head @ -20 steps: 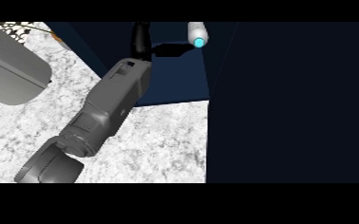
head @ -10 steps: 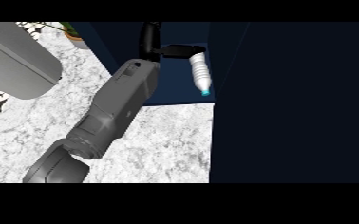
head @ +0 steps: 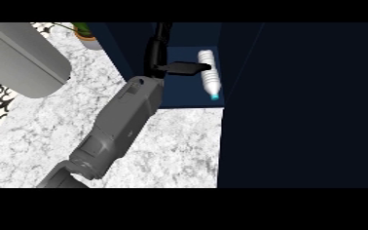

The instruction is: Pick up the bottled water, place it into the cabinet and close the cabinet

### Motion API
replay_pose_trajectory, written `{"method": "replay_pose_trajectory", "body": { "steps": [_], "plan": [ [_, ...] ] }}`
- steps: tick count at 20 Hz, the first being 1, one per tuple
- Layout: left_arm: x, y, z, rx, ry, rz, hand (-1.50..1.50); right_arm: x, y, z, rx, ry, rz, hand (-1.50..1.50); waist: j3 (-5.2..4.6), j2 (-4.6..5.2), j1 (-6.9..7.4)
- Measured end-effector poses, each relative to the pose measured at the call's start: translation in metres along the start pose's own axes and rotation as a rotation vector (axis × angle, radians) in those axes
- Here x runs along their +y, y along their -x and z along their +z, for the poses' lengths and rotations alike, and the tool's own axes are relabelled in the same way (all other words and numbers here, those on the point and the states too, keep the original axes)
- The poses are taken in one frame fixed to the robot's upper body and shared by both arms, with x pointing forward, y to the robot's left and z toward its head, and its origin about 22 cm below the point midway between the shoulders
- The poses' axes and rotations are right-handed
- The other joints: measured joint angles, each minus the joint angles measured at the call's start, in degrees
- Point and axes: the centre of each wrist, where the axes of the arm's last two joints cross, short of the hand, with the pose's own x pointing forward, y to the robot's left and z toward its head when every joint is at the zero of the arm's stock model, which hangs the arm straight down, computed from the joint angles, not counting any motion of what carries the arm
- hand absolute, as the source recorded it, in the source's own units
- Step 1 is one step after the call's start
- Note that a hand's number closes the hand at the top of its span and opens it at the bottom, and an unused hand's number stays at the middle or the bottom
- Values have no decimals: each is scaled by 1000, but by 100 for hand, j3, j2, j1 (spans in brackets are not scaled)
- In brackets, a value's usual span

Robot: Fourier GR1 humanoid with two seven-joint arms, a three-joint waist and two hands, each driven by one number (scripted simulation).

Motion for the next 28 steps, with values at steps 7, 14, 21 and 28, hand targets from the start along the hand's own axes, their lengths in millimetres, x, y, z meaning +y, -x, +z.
{"method": "replay_pose_trajectory", "body": {
  "steps": [7,14,21,28],
  "plan": [
    [-8,9,41,16,111,153,-150,1,-1,-3,11,10,14,-150,0,-27,62],
    [-15,-2,79,-8,196,277,-150,7,-1,-4,13,18,15,-150,1,-33,138],
    [3,-16,125,1,242,336,150,5,-6,-2,32,-86,49,150,3,-39,163],
    [42,-31,158,25,223,340,-150,5,-8,0,92,-293,43,150,-1,-39,174]
  ]
}}
